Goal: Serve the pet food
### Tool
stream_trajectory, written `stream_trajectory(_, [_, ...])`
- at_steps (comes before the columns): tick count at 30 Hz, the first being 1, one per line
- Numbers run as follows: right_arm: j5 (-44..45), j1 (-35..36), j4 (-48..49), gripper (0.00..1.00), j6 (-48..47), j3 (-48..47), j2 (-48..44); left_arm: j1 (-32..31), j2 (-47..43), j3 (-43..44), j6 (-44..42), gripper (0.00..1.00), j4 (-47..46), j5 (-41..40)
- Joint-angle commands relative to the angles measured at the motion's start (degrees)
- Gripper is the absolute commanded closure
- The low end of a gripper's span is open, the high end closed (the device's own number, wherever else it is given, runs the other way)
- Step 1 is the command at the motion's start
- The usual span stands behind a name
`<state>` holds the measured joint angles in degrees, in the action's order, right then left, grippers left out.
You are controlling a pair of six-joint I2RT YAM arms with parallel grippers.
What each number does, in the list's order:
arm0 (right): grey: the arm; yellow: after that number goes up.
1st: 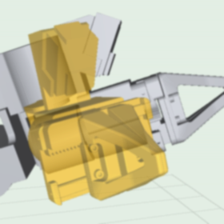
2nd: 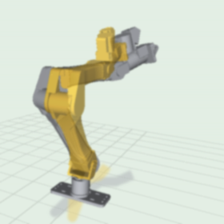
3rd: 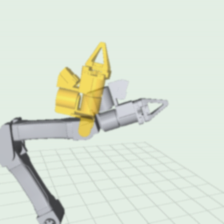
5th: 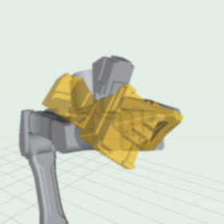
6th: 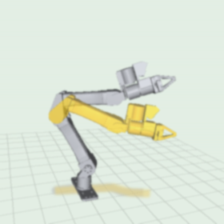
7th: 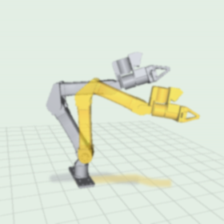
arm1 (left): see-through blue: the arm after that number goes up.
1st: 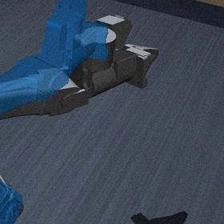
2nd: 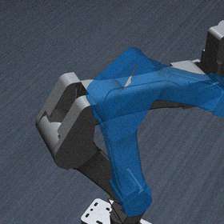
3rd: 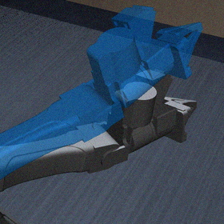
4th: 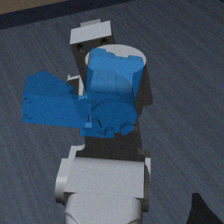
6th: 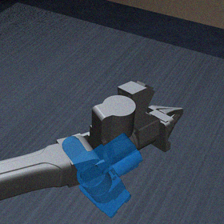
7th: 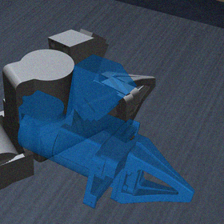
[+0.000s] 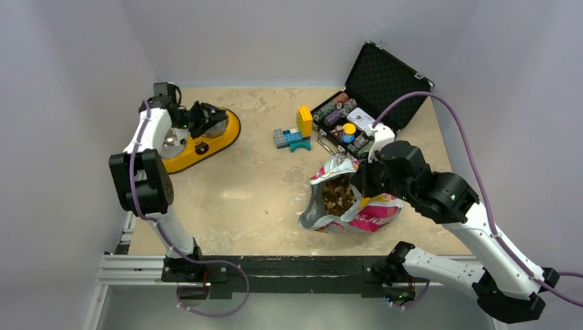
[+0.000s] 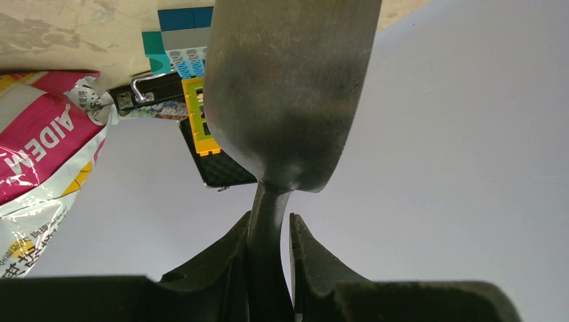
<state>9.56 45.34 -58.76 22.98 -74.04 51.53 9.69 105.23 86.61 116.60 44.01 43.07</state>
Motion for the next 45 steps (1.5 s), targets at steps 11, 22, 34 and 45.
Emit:
stream_trajectory(11, [1.55,-0.08,2.29,1.00,-0.16,-4.13,-1.19,1.37,2.42,17.21,2.43,1.00,21.21,1.06])
stream_trajectory(22, [0.55,-0.08,1.94,1.00,-1.40,-6.82,1.36,1.58,4.94,24.41,-9.75,1.00,22.29,-0.03])
stream_trajectory(34, [-0.51,-0.08,2.77,1.00,-2.43,-10.73,5.25,-15.95,-24.53,-5.28,-54.41,1.00,12.54,-3.54])
stream_trajectory(45, [1.18,-0.10,5.13,1.00,-5.39,-10.99,9.88,-43.69,-48.42,-15.01,-65.81,1.00,25.30,-5.85])
